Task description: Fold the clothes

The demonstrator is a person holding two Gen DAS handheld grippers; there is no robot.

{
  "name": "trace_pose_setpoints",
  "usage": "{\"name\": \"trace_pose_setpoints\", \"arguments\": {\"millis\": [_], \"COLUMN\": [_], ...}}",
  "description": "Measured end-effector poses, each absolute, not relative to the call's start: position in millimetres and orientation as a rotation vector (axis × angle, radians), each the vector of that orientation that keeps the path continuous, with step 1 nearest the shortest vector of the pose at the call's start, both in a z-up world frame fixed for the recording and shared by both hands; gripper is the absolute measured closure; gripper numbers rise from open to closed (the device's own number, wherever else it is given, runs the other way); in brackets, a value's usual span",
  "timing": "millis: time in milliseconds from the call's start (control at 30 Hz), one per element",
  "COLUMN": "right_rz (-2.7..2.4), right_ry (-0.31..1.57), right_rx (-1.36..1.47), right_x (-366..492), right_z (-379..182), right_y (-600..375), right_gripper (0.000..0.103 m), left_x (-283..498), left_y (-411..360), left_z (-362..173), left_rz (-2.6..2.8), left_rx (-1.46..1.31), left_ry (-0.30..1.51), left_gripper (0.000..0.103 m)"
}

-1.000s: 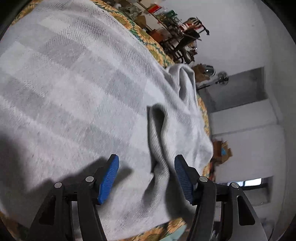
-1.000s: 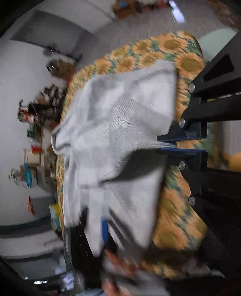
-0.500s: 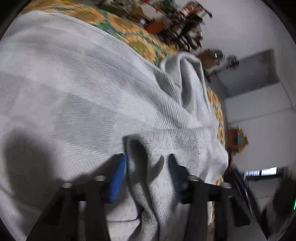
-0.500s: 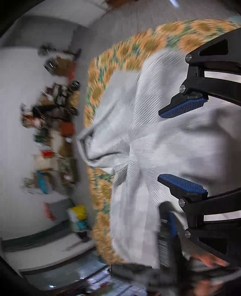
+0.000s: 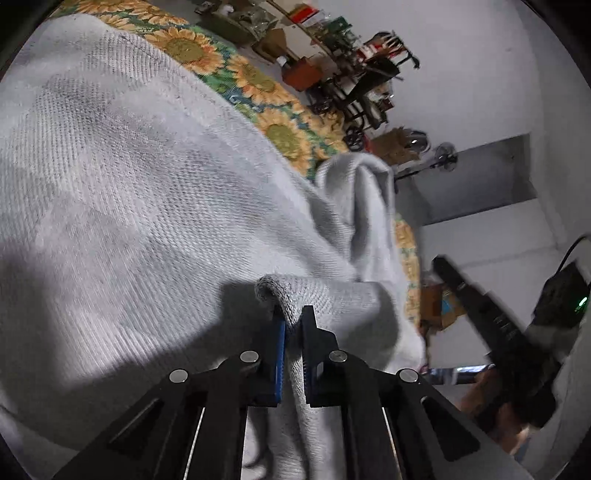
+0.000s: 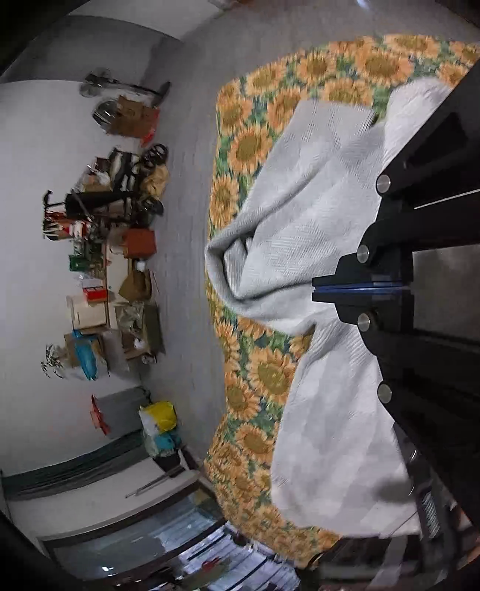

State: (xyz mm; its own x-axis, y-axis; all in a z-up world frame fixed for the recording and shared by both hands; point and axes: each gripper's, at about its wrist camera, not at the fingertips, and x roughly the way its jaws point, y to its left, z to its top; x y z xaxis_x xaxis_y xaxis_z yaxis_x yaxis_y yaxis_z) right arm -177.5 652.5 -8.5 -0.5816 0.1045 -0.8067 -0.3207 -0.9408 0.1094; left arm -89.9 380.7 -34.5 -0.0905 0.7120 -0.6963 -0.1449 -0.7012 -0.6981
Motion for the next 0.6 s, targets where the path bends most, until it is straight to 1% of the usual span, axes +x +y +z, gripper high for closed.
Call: {"name": "trace_pose_setpoints", "arguments": {"millis": [33,67,100,133,167,200,300,333,500,567,600], "right_rz": [2.574,2.565,2.551,2.523,2.498,2.482,2.453,2.478,2.606,2.61,2.576], "right_ry": [0.367,0.36,0.351,0.333,0.319,0.324,0.395,0.395,0.36,0.346,0.321], "right_rx": [-1.319,-1.355,-1.388,-1.413,-1.435,-1.45,-1.498,-1.467,-1.295,-1.291,-1.292], "right_x": [-180,-176,-172,-167,-162,-159,-152,-152,-163,-185,-195], "right_z": [-13,-20,-27,-36,-46,-54,-70,-62,-20,-21,-29], "right_y": [652,650,647,645,644,645,648,647,642,641,639], "right_gripper": [0.098,0.088,0.06,0.043,0.042,0.042,0.085,0.089,0.089,0.086,0.082], "left_x": [-90,-91,-91,-90,-89,-88,-83,-80,-82,-89,-93], "left_y": [380,379,378,376,375,375,378,375,373,372,371], "left_z": [-39,-44,-48,-48,-48,-48,-44,-41,-29,-32,-34], "left_rz": [1.853,1.855,1.854,1.846,1.848,1.852,1.881,1.879,1.917,1.968,1.989], "left_rx": [-1.604,-1.618,-1.63,-1.629,-1.628,-1.625,-1.605,-1.58,-1.468,-1.485,-1.5], "left_ry": [-0.617,-0.61,-0.608,-0.62,-0.612,-0.603,-0.578,-0.589,-0.64,-0.607,-0.589], "left_gripper": [0.096,0.096,0.096,0.096,0.096,0.096,0.096,0.096,0.096,0.096,0.096]}}
